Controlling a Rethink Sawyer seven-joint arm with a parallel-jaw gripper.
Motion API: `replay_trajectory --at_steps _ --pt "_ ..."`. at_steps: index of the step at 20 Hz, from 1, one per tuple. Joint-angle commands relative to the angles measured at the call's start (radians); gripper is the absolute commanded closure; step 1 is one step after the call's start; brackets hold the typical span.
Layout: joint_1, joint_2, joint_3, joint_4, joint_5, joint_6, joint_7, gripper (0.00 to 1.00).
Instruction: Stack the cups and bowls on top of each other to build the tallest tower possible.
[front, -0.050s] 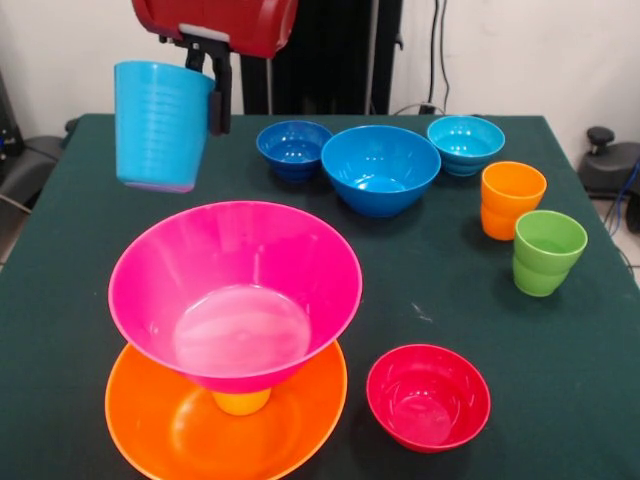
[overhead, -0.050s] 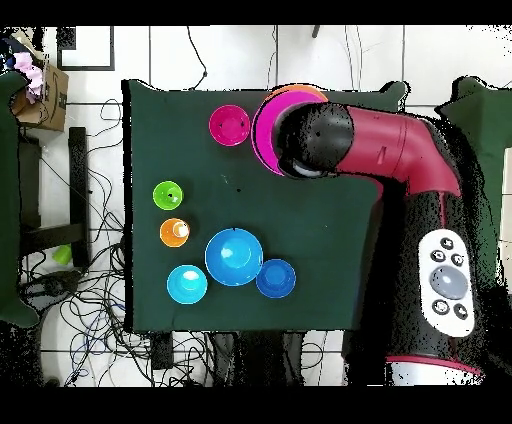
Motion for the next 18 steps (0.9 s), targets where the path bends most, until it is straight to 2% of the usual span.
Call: replay_trajectory --at_steps 1,12,18 --pt "0.058 0.062 0.008 -0.037 0.020 0.087 0.153 1.00" --pt "0.091 0.112 -0.019 -0.135 0.050 0.152 0.147 1.00" --pt "0.048 0.123 -0.021 -0.122 0.033 0.112 0.055 1.00"
